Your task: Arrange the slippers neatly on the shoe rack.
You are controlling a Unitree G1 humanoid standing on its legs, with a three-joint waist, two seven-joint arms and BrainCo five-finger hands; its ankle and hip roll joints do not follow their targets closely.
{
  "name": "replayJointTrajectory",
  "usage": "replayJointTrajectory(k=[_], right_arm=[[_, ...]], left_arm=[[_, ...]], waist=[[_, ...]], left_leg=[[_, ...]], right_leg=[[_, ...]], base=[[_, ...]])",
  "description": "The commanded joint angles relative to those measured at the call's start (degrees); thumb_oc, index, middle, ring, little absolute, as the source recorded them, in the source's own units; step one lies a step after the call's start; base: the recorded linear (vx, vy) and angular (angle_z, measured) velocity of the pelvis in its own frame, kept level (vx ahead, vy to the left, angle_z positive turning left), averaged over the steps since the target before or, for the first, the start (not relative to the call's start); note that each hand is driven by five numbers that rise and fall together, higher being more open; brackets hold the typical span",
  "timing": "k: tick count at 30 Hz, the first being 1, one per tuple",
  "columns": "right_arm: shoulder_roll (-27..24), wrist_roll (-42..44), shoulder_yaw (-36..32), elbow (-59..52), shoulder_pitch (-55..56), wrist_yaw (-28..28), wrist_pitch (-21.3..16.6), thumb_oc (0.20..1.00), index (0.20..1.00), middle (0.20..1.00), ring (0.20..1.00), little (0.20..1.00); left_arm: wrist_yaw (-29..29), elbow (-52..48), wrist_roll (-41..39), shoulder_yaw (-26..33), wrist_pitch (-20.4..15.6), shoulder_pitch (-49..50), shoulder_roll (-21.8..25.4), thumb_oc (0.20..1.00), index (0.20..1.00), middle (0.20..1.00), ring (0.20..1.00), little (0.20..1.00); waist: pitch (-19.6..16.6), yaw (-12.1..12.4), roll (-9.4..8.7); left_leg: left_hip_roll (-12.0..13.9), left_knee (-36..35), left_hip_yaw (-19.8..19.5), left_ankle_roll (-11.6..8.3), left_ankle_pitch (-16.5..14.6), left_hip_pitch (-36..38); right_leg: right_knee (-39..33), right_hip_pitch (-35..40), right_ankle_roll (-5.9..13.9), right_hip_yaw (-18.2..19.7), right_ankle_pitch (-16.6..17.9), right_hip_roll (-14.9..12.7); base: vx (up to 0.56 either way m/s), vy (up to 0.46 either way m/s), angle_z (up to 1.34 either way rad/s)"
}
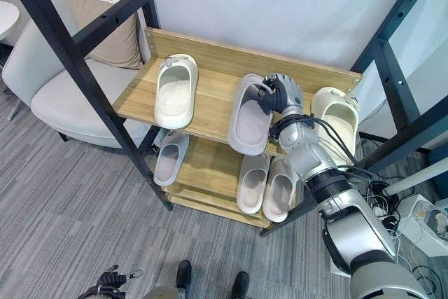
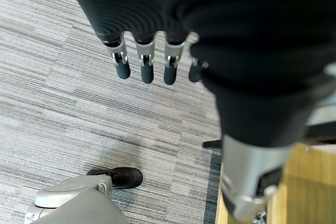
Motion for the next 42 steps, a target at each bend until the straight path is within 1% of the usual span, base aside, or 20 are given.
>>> replayJointTrajectory(k=[1,4,5,7,8,13,18,19,22,24,25,28,29,30,31,32,33,34,38,42], right_arm=[[-1.4,2.0,0.3,0.3,4.7,0.5,1.8,0.200,0.200,0.200,0.200,0.200],[-0.6,2.4,-4.5,-11.2,8.0,-1.9,0.0,0.200,0.200,0.200,0.200,0.200],[-0.3,2.5,-5.4,-14.4,8.6,-2.2,-0.3,0.200,0.200,0.200,0.200,0.200],[0.2,2.4,-5.8,-16.1,9.1,-2.5,-0.8,0.200,0.200,0.200,0.200,0.200],[0.8,3.0,-6.6,-21.1,9.6,-2.7,-1.8,0.200,0.200,0.200,0.200,0.200],[2.2,3.2,-7.1,-31.6,11.2,-1.5,-3.5,0.200,0.200,0.200,0.200,0.200],[2.4,3.9,-7.5,-37.1,12.5,-0.7,-4.9,0.200,0.200,0.200,0.200,0.200],[2.7,5.2,-7.5,-40.4,12.9,-0.3,-6.2,0.200,0.200,0.200,0.200,0.200],[3.0,6.7,-7.5,-43.6,13.5,0.7,-7.3,0.200,0.200,0.200,0.200,0.200],[3.3,9.2,-7.1,-48.3,13.1,1.8,-9.4,0.200,0.200,0.200,0.200,0.200],[3.8,11.1,-6.0,-50.2,12.8,2.6,-11.1,0.200,0.200,0.200,0.200,0.200],[5.1,15.9,-3.6,-53.1,12.2,4.4,-13.3,0.200,0.200,0.200,0.200,0.200],[5.1,16.0,-3.6,-53.2,12.2,4.4,-13.3,0.200,0.200,0.200,0.200,0.200],[6.0,19.2,-2.1,-54.6,12.2,5.4,-14.7,0.200,0.200,0.200,0.200,0.200],[6.0,19.2,-2.1,-54.6,12.2,5.4,-14.7,0.200,0.200,0.200,0.200,0.200],[7.1,22.4,-0.6,-55.5,12.2,6.5,-15.7,0.200,0.200,0.200,0.200,0.200],[7.2,22.4,-0.6,-55.5,12.1,6.5,-15.7,0.200,0.200,0.200,0.200,0.200],[8.3,26.1,1.0,-56.2,12.1,7.9,-16.0,0.200,0.200,0.200,0.200,0.200],[10.1,30.2,4.1,-55.9,11.3,9.1,-17.1,0.200,0.200,0.200,0.200,0.200],[11.0,31.9,5.7,-55.3,10.9,10.1,-17.1,0.200,0.200,0.200,0.200,0.200]], left_arm=[[0.2,-0.3,-0.8,-2.6,-0.5,-2.8,1.4,1.000,1.000,1.000,1.000,1.000],[0.6,0.0,-0.2,-1.9,0.3,-2.3,0.7,1.000,1.000,1.000,1.000,1.000],[0.9,0.5,-0.1,-1.7,0.6,-2.3,0.5,1.000,1.000,1.000,1.000,1.000],[1.1,0.6,0.1,-1.6,0.6,-2.2,0.3,1.000,1.000,1.000,1.000,1.000],[1.3,1.0,0.5,-1.4,1.0,-2.2,0.0,1.000,1.000,1.000,1.000,1.000],[2.0,1.3,1.1,-1.0,1.7,-1.9,-0.6,1.000,1.000,1.000,1.000,1.000],[2.1,0.8,1.2,-1.0,1.8,-1.9,-1.0,1.000,1.000,1.000,1.000,1.000],[2.4,1.4,1.2,-0.8,1.9,-2.0,-1.2,1.000,1.000,1.000,1.000,1.000],[2.6,2.0,1.5,-0.5,2.0,-1.9,-1.3,1.000,1.000,1.000,1.000,1.000],[2.9,2.9,1.6,-0.1,2.1,-1.7,-1.5,1.000,1.000,1.000,1.000,1.000],[2.7,3.5,2.0,-0.2,2.0,-1.5,-1.8,1.000,1.000,1.000,1.000,1.000],[3.1,4.2,1.9,-0.2,1.8,-1.1,-2.3,1.000,1.000,1.000,1.000,1.000],[3.1,4.2,1.9,-0.1,1.8,-1.1,-2.3,1.000,1.000,1.000,1.000,1.000],[3.4,4.7,1.5,0.0,1.6,-0.7,-2.5,1.000,1.000,1.000,1.000,1.000],[3.4,4.7,1.5,0.1,1.6,-0.7,-2.5,1.000,1.000,1.000,1.000,1.000],[3.5,4.8,1.3,0.2,1.5,-0.3,-2.6,1.000,1.000,1.000,1.000,1.000],[3.5,4.8,1.3,0.2,1.5,-0.3,-2.6,1.000,1.000,1.000,1.000,1.000],[3.8,5.2,1.1,0.5,1.4,0.2,-2.6,1.000,1.000,1.000,1.000,1.000],[4.3,6.0,0.6,0.8,1.0,0.9,-2.6,1.000,1.000,1.000,1.000,1.000],[4.6,6.6,0.4,1.2,0.7,0.9,-2.6,1.000,1.000,1.000,1.000,1.000]], waist=[[2.0,0.7,1.69],[1.6,0.2,2.54],[1.5,0.1,2.71],[1.5,0.0,2.83],[1.1,-0.3,3.12],[0.4,-1.0,3.54],[0.0,-1.7,3.75],[-0.2,-1.8,3.74],[-0.4,-2.0,3.70],[-0.5,-2.0,3.62],[-0.6,-2.0,3.58],[-0.6,-1.9,3.38],[-0.6,-1.9,3.38],[-0.6,-1.7,3.26],[-0.6,-1.8,3.26],[-0.5,-1.5,3.16],[-0.5,-1.5,3.16],[-0.4,-1.2,2.99],[-0.2,-0.5,2.76],[0.0,0.1,2.49]], left_leg=[[-1.1,-0.4,2.0,-1.65,-3.9,3.2],[-1.2,-0.4,2.0,-1.58,-4.1,3.8],[-1.2,-0.4,2.1,-1.58,-4.1,4.0],[-1.2,-0.4,2.2,-1.60,-4.2,4.2],[-1.2,-0.4,2.4,-1.65,-4.2,4.6],[-1.0,-0.4,2.9,-1.77,-4.3,5.5],[-0.8,-0.4,3.2,-1.78,-4.3,6.0],[-0.7,-0.4,3.3,-1.82,-4.3,6.1],[-0.7,-0.4,3.3,-1.87,-4.3,6.1],[-0.6,-0.4,3.2,-1.97,-4.2,6.2],[-0.6,-0.4,3.2,-2.04,-4.2,6.3],[-0.5,-0.4,3.3,-2.16,-4.2,6.4],[-0.5,-0.4,3.3,-2.16,-4.2,6.4],[-0.4,-0.4,3.4,-2.17,-4.2,6.6],[-0.4,-0.4,3.4,-2.17,-4.2,6.6],[-0.4,-0.4,3.4,-2.22,-4.1,6.7],[-0.4,-0.4,3.4,-2.22,-4.1,6.7],[-0.3,-0.4,3.4,-2.30,-4.1,6.7],[-0.2,-0.4,3.1,-2.42,-4.1,6.9],[-0.1,-0.4,2.8,-2.56,-3.9,6.9]], right_leg=[[0.6,6.1,2.59,0.8,-7.6,1.2],[0.5,6.8,2.62,0.8,-7.9,1.1],[0.5,7.0,2.59,0.9,-8.0,1.1],[0.4,7.2,2.58,1.0,-8.0,1.1],[0.4,7.4,2.51,1.1,-8.1,1.0],[0.4,8.1,2.32,1.6,-8.3,1.2],[0.4,8.3,2.24,1.9,-8.2,1.4],[0.5,8.3,2.20,2.2,-8.1,1.4],[0.5,8.3,2.15,2.2,-8.1,1.5],[0.5,8.3,2.06,2.1,-8.1,1.6],[0.5,8.3,2.02,2.1,-8.1,1.6],[0.4,8.5,1.92,2.1,-8.1,1.7],[0.4,8.5,1.92,2.1,-8.1,1.7],[0.4,8.6,1.86,2.0,-8.1,1.8],[0.4,8.6,1.86,2.0,-8.1,1.8],[0.4,8.6,1.83,1.9,-8.2,1.9],[0.4,8.7,1.83,1.9,-8.2,1.9],[0.4,8.8,1.76,1.8,-8.2,2.0],[0.5,8.9,1.60,1.4,-8.2,2.2],[0.5,9.0,1.43,0.9,-8.3,2.4]], base=[[0.00,0.000,0.00],[0.00,0.000,0.00],[0.00,0.000,0.00],[0.00,-0.006,-0.03],[0.00,0.000,0.00],[-0.01,-0.009,-0.07],[-0.01,-0.005,-0.05],[0.00,0.000,0.00],[0.00,0.000,0.00],[0.00,0.000,0.00],[0.00,0.000,0.00],[0.00,0.000,0.00],[0.00,0.000,0.00],[0.00,0.000,0.00],[0.00,0.000,0.00],[0.00,0.000,0.00],[0.00,0.000,0.00],[0.00,0.000,0.00],[0.00,0.000,0.00],[-0.01,-0.008,0.02]])
